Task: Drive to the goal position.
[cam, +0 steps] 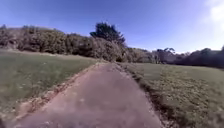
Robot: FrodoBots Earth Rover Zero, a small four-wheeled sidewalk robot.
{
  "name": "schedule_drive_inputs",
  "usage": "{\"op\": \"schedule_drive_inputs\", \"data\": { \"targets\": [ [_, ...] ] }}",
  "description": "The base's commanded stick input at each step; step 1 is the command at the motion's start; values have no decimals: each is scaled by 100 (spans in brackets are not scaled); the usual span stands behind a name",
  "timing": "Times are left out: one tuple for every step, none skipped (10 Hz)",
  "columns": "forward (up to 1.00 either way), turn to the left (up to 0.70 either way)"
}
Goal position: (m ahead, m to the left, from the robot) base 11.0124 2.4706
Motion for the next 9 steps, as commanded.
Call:
{"op": "schedule_drive_inputs", "data": {
  "targets": [
    [70,0],
    [70,0],
    [70,0],
    [70,4],
    [70,19],
    [70,33],
    [70,23],
    [70,8],
    [70,0]
  ]
}}
